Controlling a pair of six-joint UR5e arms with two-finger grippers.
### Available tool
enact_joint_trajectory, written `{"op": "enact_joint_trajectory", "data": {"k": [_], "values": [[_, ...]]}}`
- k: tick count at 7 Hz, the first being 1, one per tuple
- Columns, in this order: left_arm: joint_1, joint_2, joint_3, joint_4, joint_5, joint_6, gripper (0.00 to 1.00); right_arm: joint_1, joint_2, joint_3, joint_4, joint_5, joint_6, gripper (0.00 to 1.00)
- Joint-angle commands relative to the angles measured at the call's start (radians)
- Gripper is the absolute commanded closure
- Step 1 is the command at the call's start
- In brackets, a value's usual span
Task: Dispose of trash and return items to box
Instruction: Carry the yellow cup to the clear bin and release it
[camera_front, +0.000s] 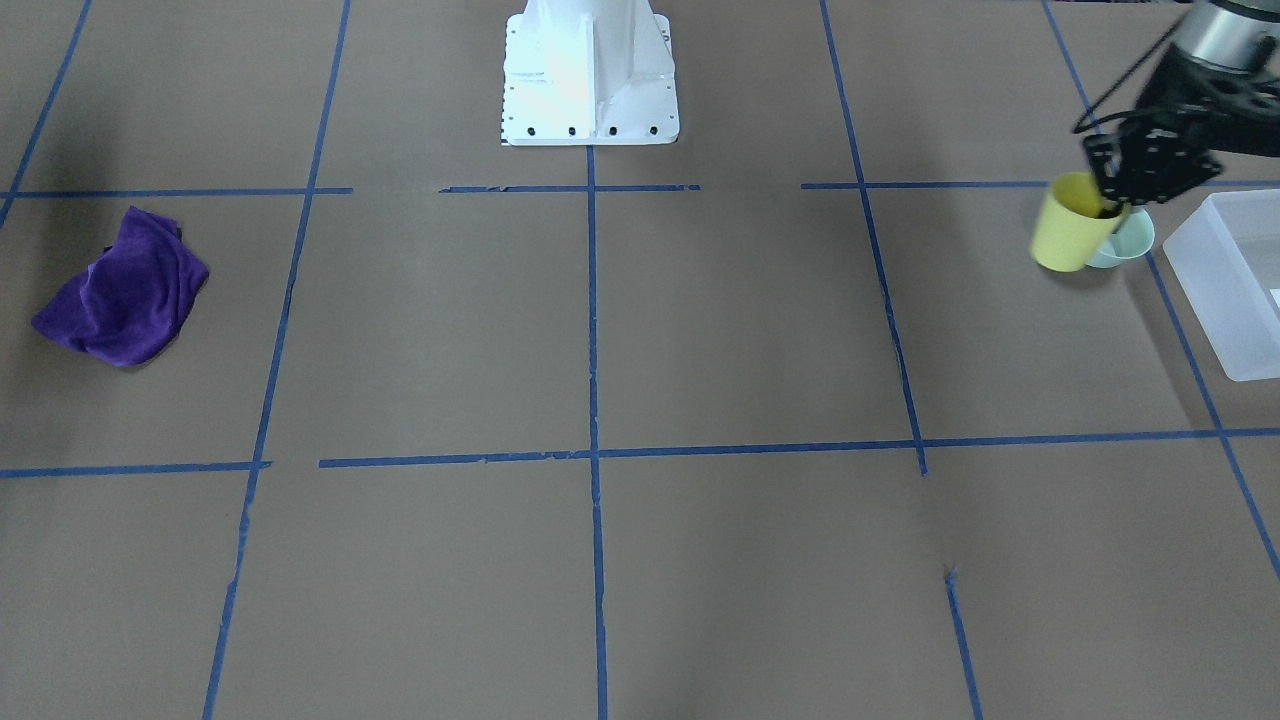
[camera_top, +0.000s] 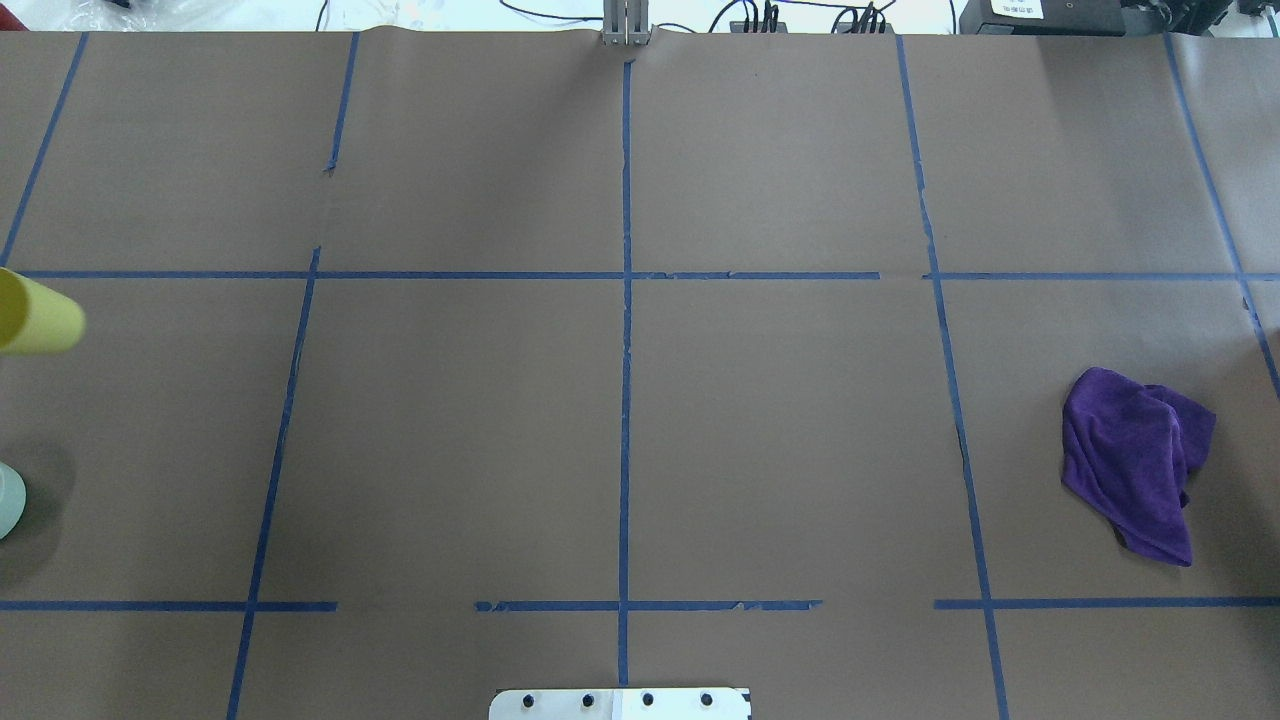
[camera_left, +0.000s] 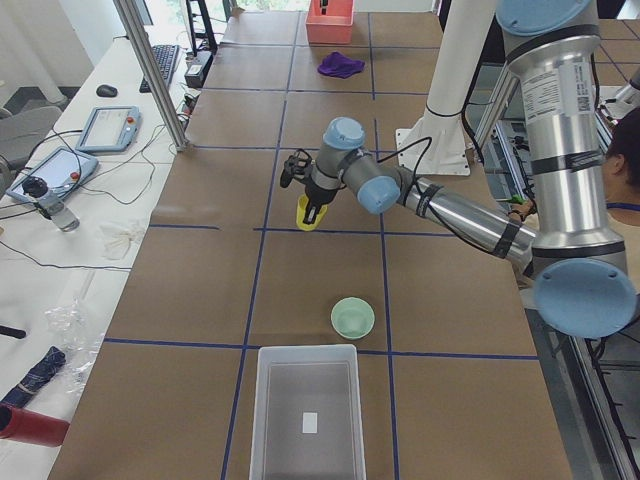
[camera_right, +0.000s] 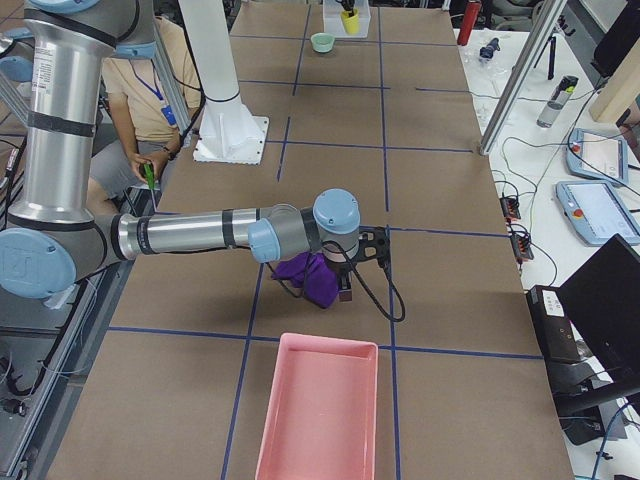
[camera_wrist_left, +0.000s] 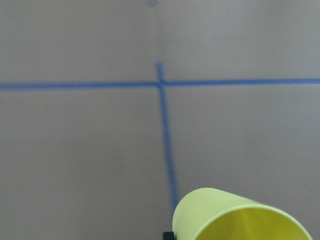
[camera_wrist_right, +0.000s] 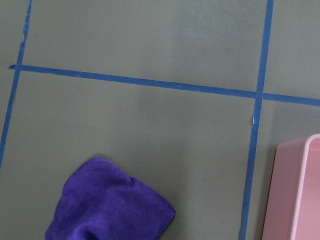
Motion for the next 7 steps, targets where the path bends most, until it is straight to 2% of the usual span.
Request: {"op": "enact_joint_trajectory", "data": {"k": [1,3,5,6,7], "values": [[-0.353,-0.046,0.355,0.002,-0.144,0.628,1.0,-0.003,0.0,0.0,0.003,0.0,0.001,0.0],[-0.408,-0.074,0.506,0.008,-0.146,0.657,1.0,-0.007,0.0,0.0,0.003,0.0,0.002,0.0],[-0.408,-0.157,0.679,0.012,-0.15,0.642,1.0,-0.021,0.0,0.0,0.003,0.0,0.005,0.0],[-0.405,-0.195,0.738,0.004,-0.153,0.57,1.0,-0.026,0.0,0.0,0.003,0.0,0.015,0.0],[-0.387,-0.197,0.748,0.004,-0.246,0.518,1.0,-0.035,0.0,0.0,0.003,0.0,0.015,0.0]]}}
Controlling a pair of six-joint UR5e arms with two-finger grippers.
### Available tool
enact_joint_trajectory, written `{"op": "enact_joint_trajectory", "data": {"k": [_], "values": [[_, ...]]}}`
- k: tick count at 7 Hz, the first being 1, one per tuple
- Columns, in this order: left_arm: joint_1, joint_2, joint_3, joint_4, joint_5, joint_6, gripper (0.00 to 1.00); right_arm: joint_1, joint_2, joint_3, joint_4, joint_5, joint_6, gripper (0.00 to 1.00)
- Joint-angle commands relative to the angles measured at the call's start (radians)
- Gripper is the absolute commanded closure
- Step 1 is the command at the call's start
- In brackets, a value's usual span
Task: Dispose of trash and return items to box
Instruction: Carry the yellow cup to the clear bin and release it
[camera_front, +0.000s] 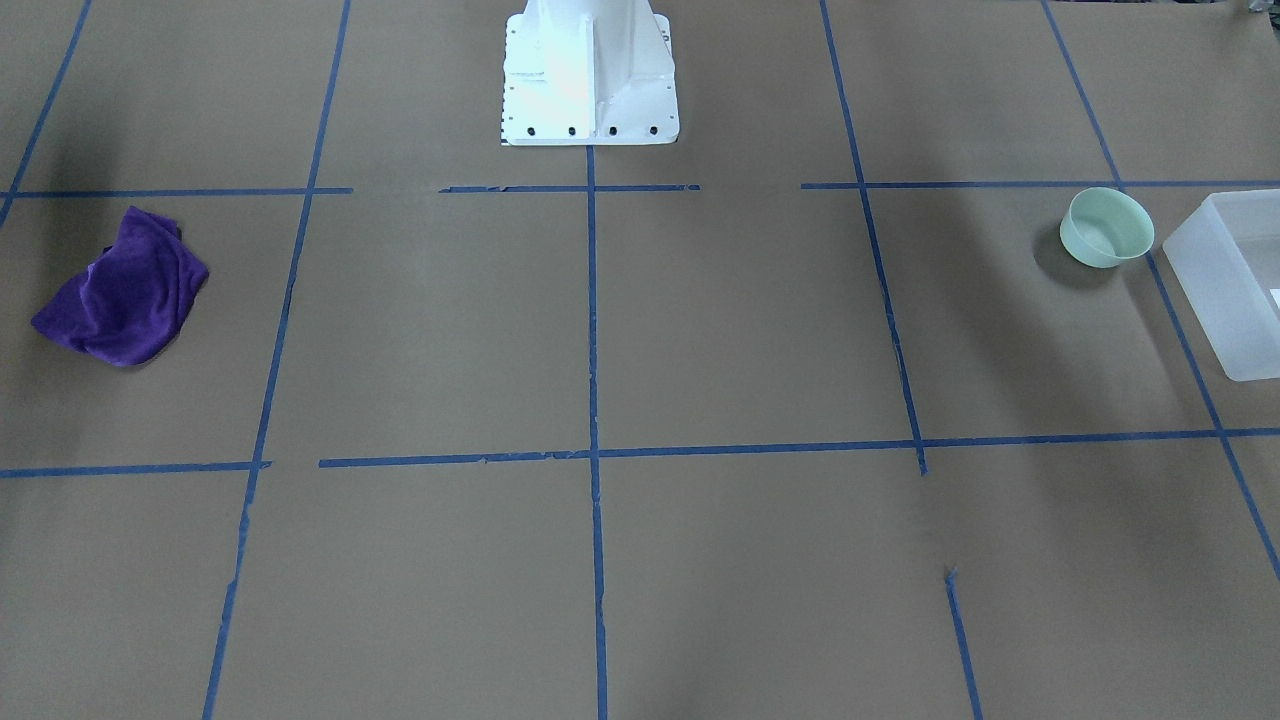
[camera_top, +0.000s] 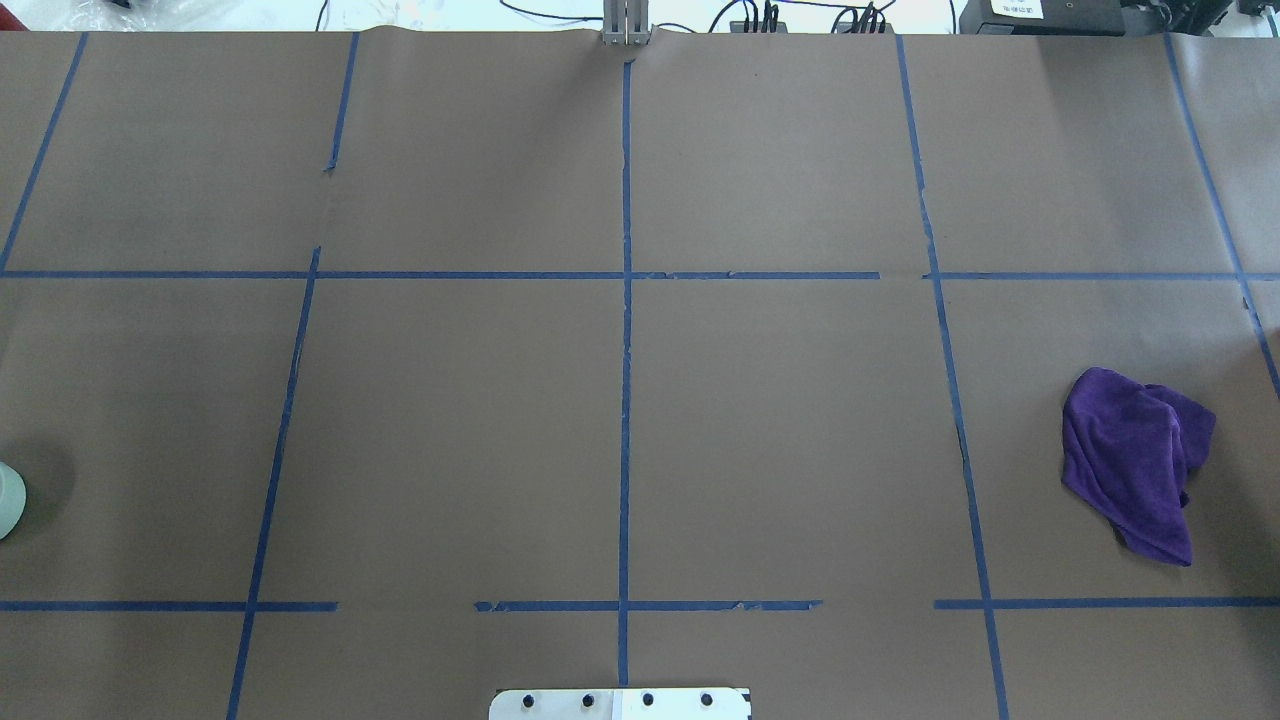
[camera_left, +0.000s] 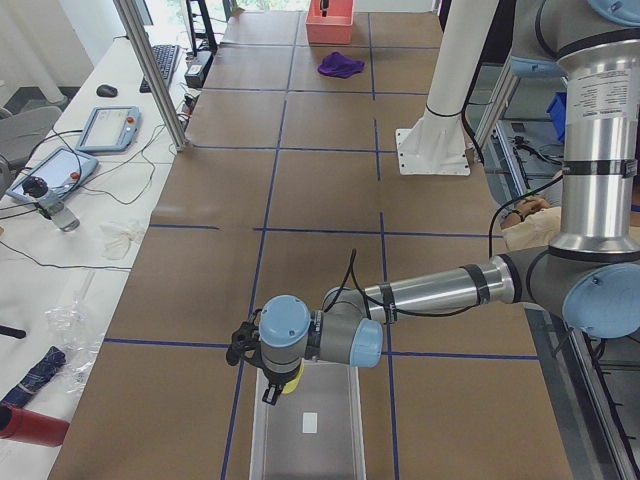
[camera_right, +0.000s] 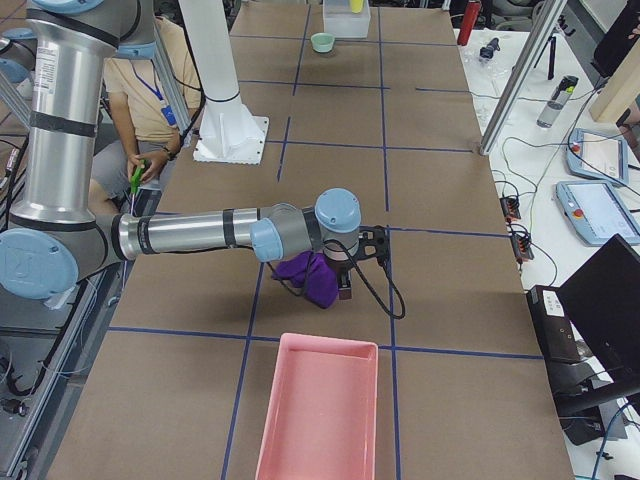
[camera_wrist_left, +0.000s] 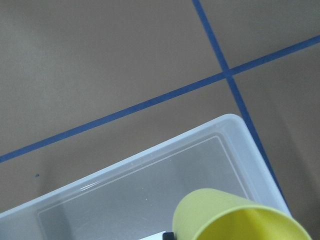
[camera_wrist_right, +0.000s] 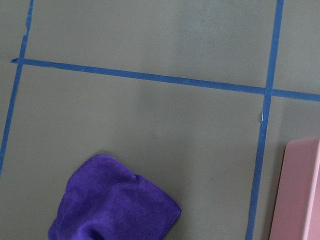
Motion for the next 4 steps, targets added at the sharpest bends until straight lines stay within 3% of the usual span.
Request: {"op": "enact_joint_trajectory", "data": {"k": [1,4], "values": [[0.051,-0.023,0.081,-0.013,-0.114,-0.066,1.0,-0.011,0.0,-0.002,-0.001,0.0,0.003,0.0],[0.101,-0.057,0.182,-0.074,-0.112,-0.069,1.0,-0.016,0.002,-0.002,0.0,-0.003,0.009,0.0]]}}
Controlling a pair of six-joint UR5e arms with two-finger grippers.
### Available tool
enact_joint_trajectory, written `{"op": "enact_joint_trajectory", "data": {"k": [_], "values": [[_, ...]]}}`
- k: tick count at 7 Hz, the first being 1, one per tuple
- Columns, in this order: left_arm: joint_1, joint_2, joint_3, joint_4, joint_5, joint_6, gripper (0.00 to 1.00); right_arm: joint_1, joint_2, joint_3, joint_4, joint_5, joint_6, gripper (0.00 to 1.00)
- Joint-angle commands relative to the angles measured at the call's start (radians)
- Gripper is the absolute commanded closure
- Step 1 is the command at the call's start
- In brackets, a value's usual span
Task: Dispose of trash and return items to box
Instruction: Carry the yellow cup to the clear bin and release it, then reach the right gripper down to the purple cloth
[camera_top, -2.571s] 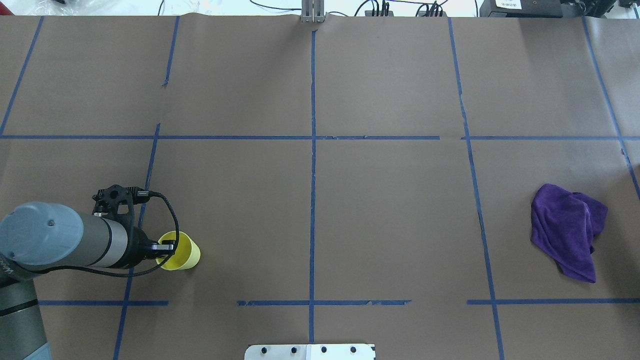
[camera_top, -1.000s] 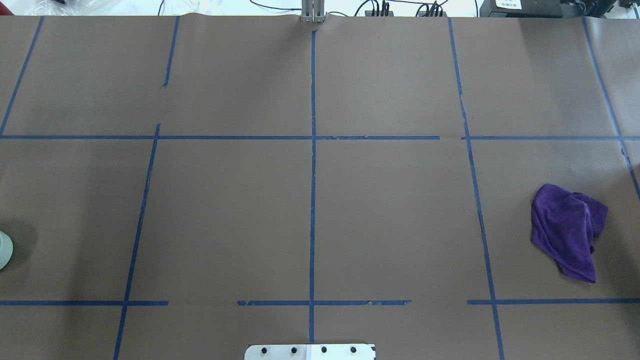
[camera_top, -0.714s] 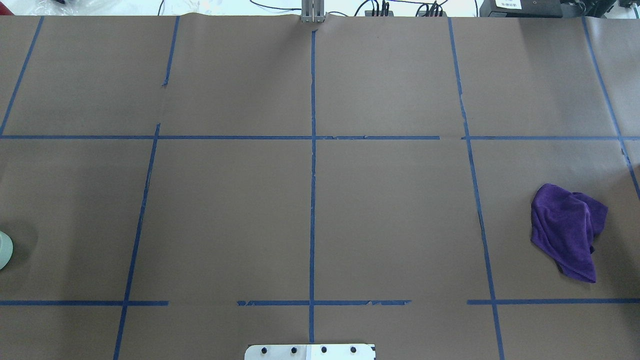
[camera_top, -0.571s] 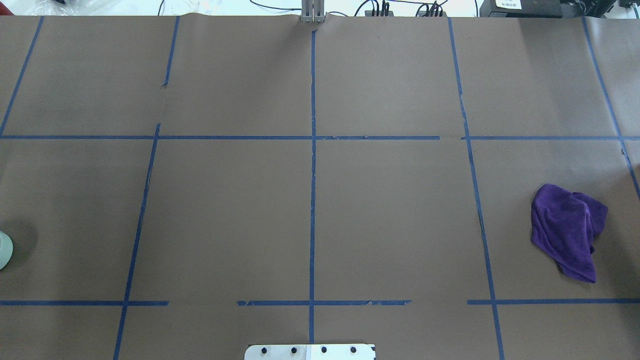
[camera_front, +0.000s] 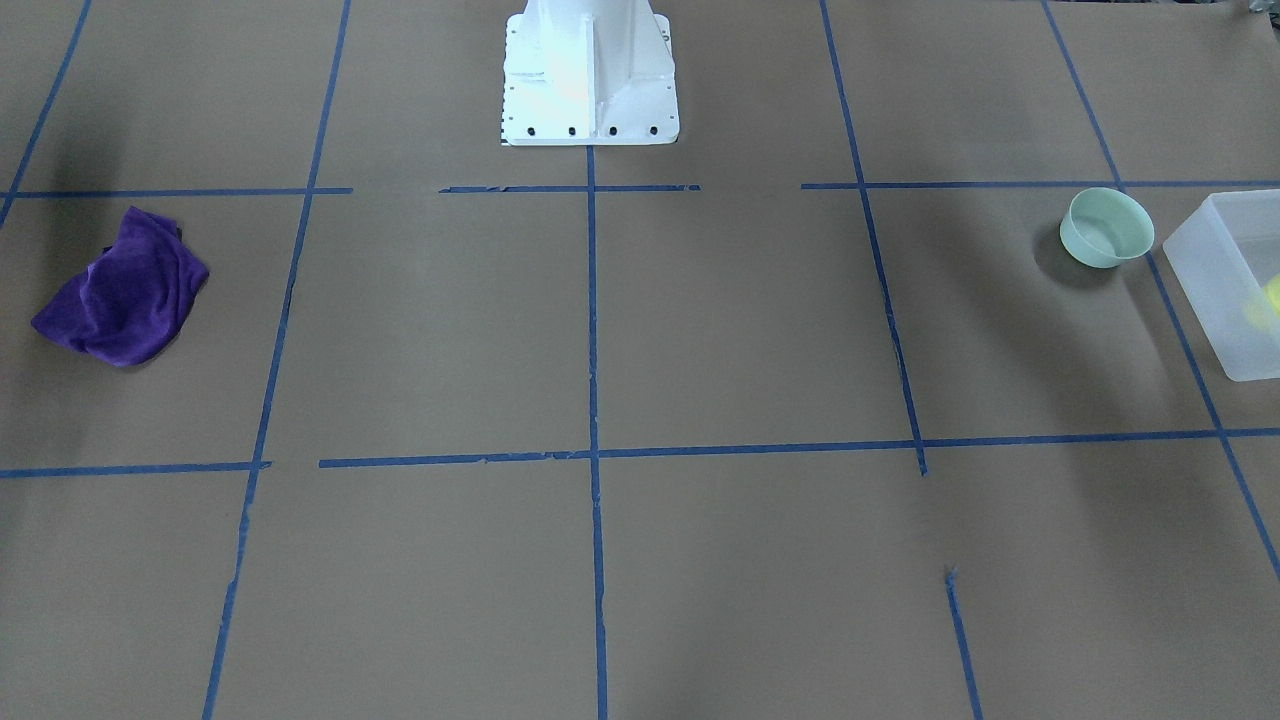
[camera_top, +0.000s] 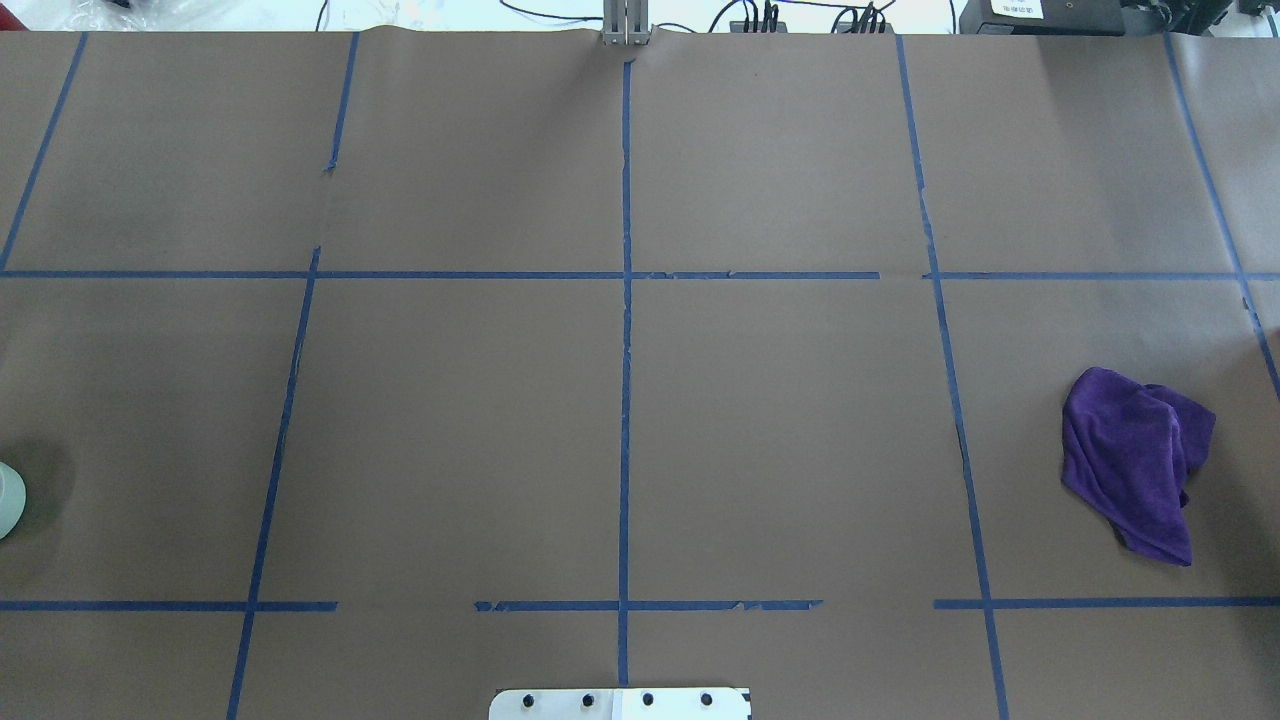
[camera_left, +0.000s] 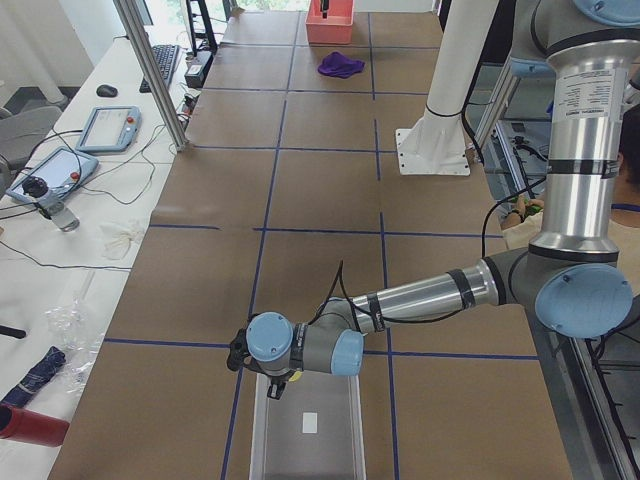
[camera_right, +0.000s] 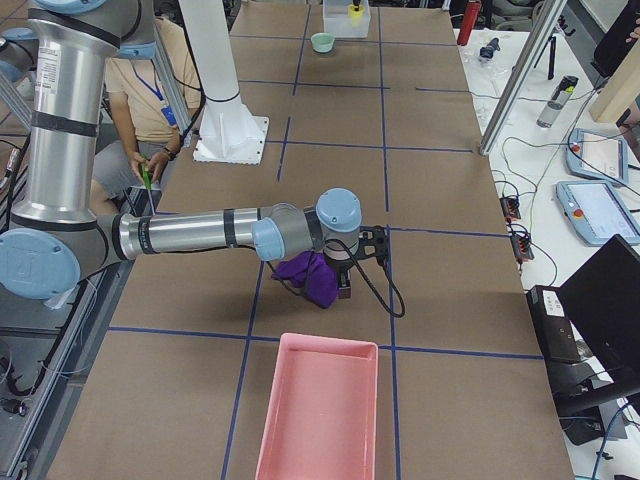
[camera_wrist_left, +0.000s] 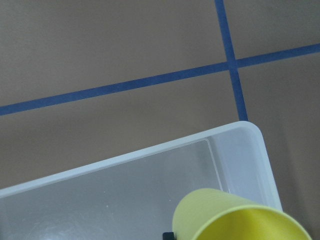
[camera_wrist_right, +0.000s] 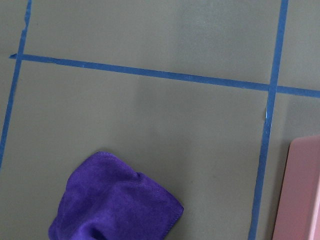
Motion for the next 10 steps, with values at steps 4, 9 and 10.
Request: {"op": "enact_joint_trajectory", "data": {"k": [4,9,10], "values": [[0.015,-0.004,0.062,-0.054,0.001,0.009,0.5,-0.038,0.008,0.001,0.003,-0.002,0.062,0.0],[-0.005,0.026,-0.463,0.235,-0.001,-0.161,0.34,-0.305,-0.021,0.002,0.239,-0.146,0.523,0.0],[-0.002,0.029,-0.507,0.224,-0.004,-0.293,0.34,-0.33,-0.021,0.0,0.239,-0.148,0.555,0.0]]}}
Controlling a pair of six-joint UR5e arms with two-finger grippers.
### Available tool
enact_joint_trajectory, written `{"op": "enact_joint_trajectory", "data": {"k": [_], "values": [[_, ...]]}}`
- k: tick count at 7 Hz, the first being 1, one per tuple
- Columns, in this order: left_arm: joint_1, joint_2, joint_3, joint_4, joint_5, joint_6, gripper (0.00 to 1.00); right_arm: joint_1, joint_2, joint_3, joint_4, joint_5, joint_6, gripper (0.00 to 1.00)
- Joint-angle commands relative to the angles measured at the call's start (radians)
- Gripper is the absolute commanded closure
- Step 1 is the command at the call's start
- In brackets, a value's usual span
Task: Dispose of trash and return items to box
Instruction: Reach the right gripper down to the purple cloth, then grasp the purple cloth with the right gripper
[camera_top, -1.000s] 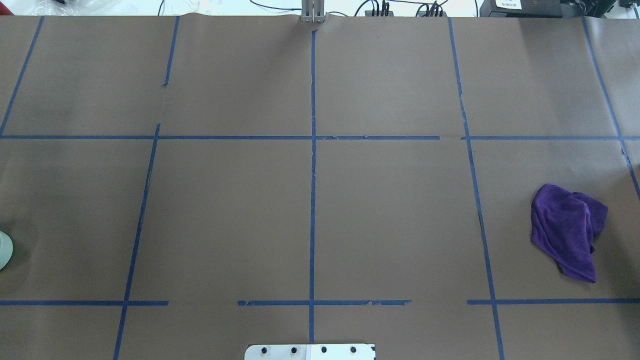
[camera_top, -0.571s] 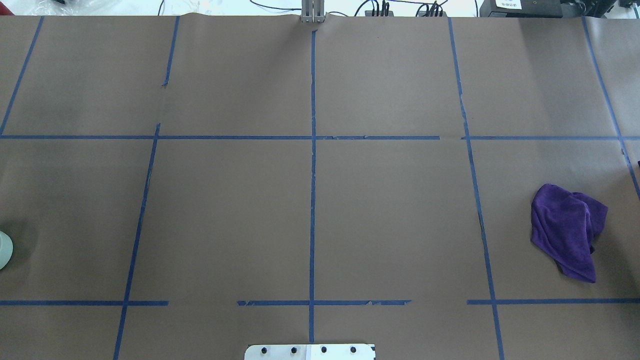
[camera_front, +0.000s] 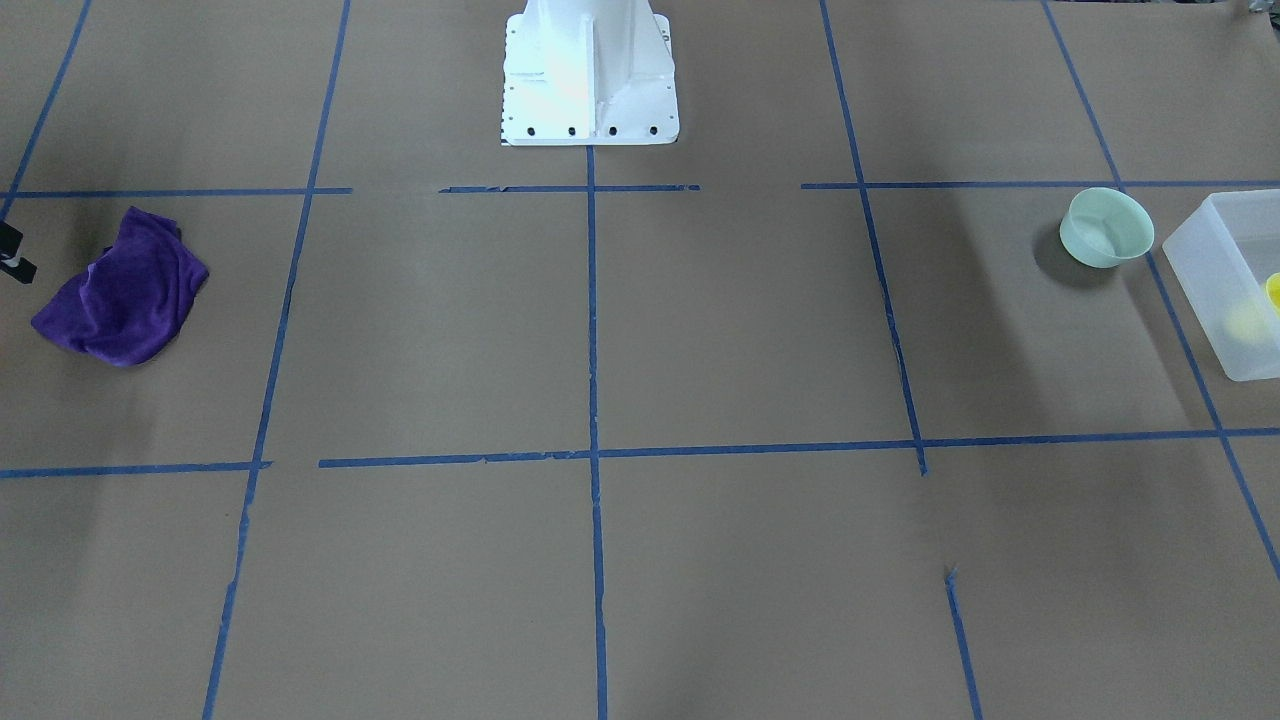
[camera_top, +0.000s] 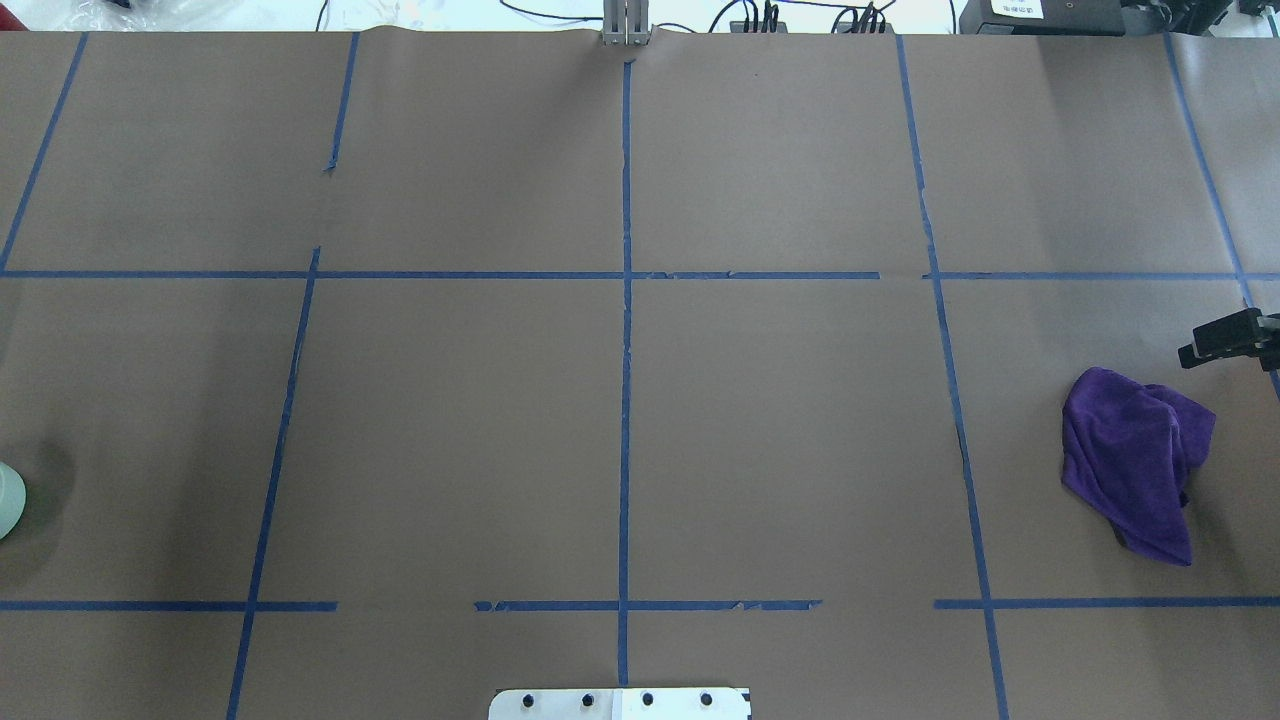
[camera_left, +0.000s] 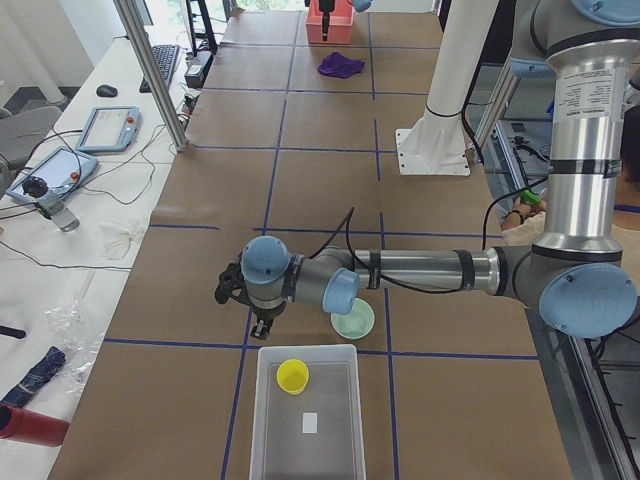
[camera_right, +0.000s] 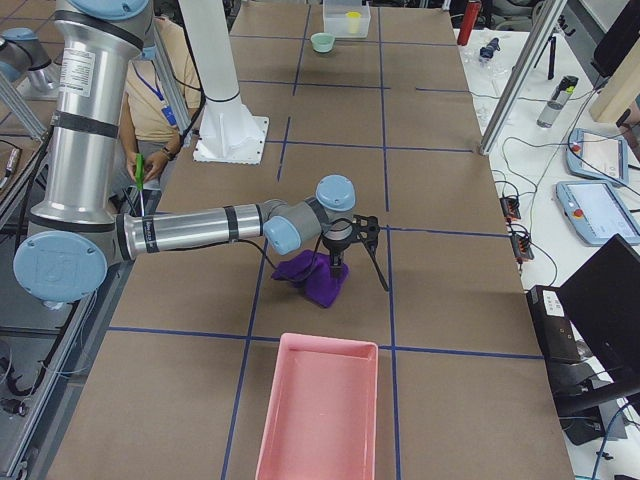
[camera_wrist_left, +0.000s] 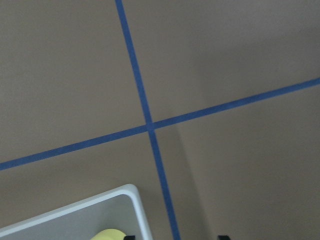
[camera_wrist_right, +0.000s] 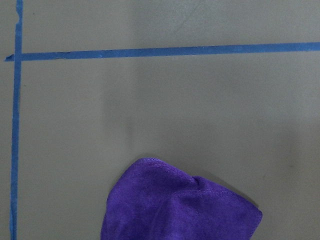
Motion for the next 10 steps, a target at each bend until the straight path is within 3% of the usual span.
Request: {"op": "enact_joint_trajectory", "data": {"k": [1,4,5,6,8,10], "values": [[0.006,0.005,-0.112,0.035,-0.003,-0.151,0.34,-0.066,-0.001,-0.001,0.019,-0.014,0.128,0.0],[0.021,-0.001,-0.112,0.014,-0.005,-0.161,0.28,-0.148,-0.002,-0.026,0.024,-0.029,0.181,0.0],[0.035,-0.001,-0.112,-0.003,-0.005,-0.185,0.27,-0.169,0.004,-0.059,0.025,-0.057,0.183,0.08],[0.052,0.0,-0.112,-0.015,-0.005,-0.193,0.26,-0.169,0.003,-0.066,0.031,-0.061,0.183,0.97],[0.148,0.005,-0.113,-0.133,0.003,-0.323,0.23,-0.165,-0.001,-0.06,0.05,-0.046,0.186,1.0],[0.169,0.008,-0.116,-0.151,0.007,-0.348,0.2,-0.116,-0.004,0.011,0.051,-0.009,0.219,1.0]]}}
